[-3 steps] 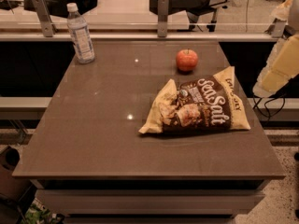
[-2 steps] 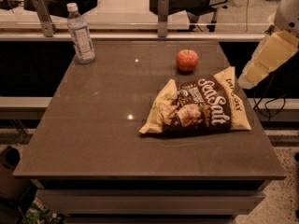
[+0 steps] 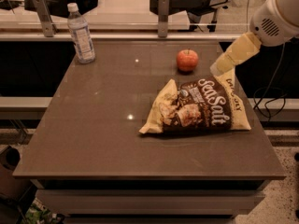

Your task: Move apple near blue plastic bottle

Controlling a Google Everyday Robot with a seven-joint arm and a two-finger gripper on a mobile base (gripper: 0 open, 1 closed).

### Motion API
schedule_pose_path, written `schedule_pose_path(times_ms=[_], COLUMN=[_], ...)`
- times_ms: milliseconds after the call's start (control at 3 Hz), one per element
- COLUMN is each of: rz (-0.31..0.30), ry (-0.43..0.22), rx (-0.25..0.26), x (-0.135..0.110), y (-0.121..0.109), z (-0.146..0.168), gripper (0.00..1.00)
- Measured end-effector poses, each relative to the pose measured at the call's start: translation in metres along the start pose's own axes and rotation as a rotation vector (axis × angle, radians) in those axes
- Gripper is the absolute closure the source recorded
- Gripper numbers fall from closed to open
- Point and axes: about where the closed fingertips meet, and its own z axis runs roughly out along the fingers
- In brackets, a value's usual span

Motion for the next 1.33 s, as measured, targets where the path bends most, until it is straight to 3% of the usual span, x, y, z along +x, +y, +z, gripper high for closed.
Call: schedule_pose_path(times_ms=[667, 1000, 1333], rz=[0.163, 0.162, 0.168], ry=[-0.106, -0.106, -0.147], rx=[0.079, 0.079, 0.038], x=[-0.021, -0.021, -0.034], y=[-0.033, -0.033, -0.034], z=[0.053, 0.053, 0.072], gripper=[0.0, 0.0, 0.0])
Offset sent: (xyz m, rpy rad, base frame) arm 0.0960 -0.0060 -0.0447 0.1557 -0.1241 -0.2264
